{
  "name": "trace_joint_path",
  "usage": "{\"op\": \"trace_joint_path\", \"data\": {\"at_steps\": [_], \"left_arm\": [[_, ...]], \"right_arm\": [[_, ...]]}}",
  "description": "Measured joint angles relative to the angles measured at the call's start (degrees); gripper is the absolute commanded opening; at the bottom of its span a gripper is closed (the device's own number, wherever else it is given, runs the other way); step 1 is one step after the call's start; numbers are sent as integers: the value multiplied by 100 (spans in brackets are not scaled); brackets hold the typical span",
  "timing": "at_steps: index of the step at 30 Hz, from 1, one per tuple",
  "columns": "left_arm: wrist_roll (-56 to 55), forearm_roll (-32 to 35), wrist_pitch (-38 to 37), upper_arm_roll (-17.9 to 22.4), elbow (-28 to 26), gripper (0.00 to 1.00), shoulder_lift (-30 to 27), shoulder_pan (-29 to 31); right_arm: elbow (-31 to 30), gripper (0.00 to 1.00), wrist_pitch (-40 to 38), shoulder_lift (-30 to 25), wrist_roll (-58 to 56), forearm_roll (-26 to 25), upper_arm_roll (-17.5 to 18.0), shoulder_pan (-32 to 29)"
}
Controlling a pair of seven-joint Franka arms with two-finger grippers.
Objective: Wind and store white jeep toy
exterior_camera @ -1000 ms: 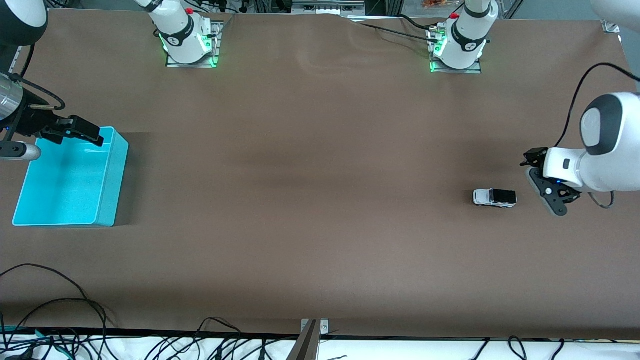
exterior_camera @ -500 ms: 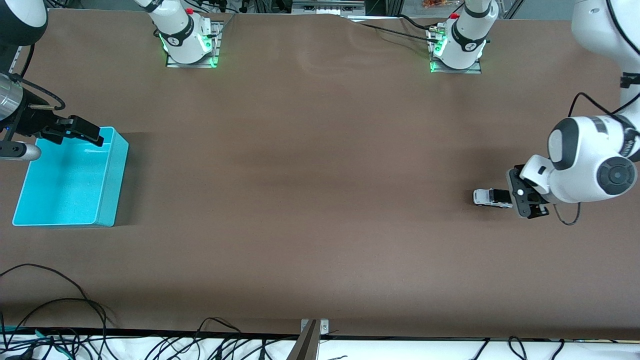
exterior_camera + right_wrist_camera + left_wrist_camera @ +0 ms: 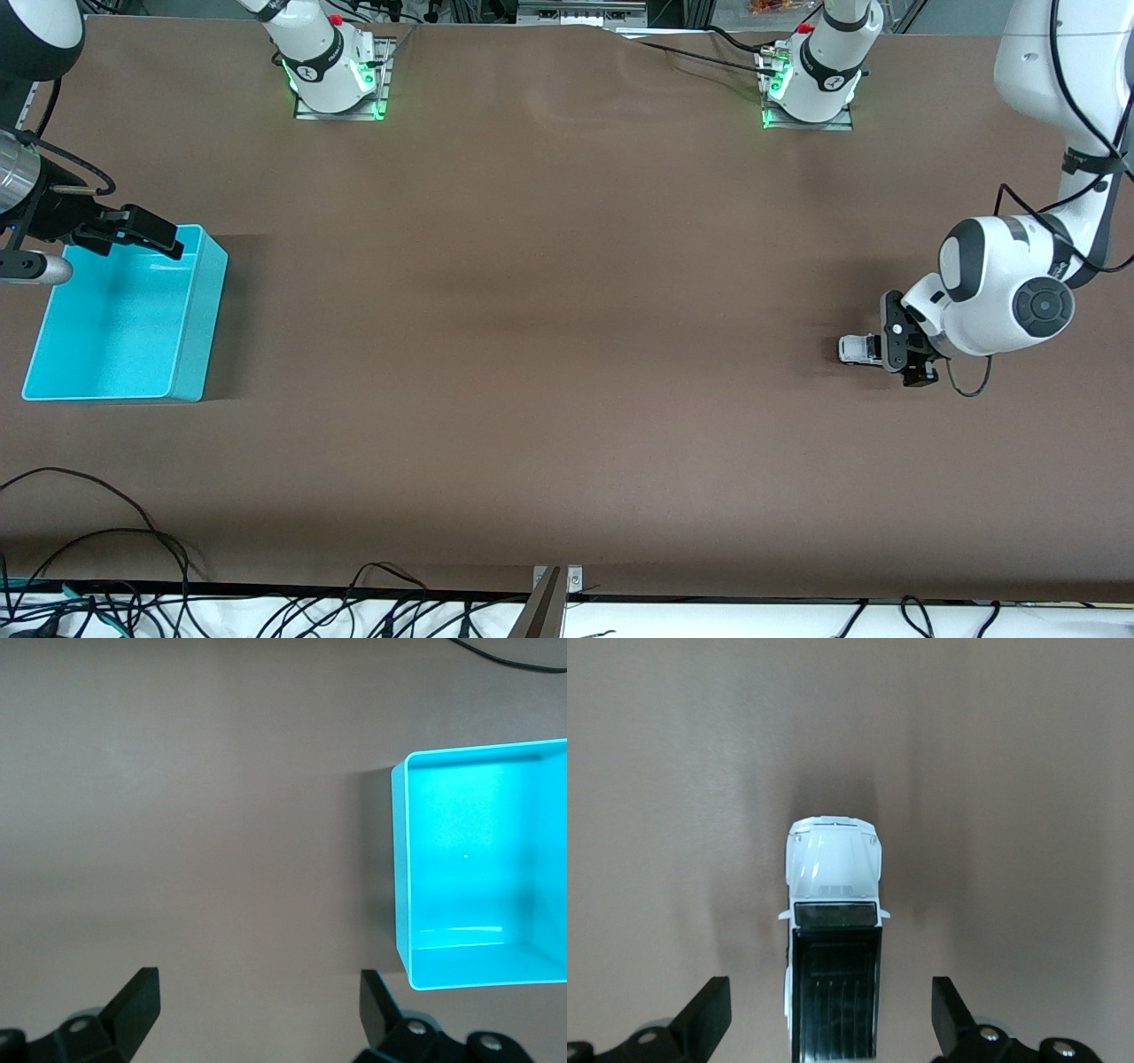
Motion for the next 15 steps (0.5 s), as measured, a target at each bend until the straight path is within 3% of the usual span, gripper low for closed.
{"op": "trace_joint_path", "data": {"at_steps": [5, 6, 12, 15], "left_arm": [[85, 0, 147, 0, -1, 97, 142, 48], [99, 1, 228, 0, 0, 79, 212, 65], [102, 1, 237, -1, -9, 59, 227, 64], [102, 1, 237, -2, -28, 41, 235, 64]], "right_arm": [[0, 100, 0, 0, 0, 0, 0, -2], [0, 100, 0, 0, 0, 0, 0, -5], [0, 100, 0, 0, 0, 0, 0, -6], [0, 100, 0, 0, 0, 0, 0, -6]]}}
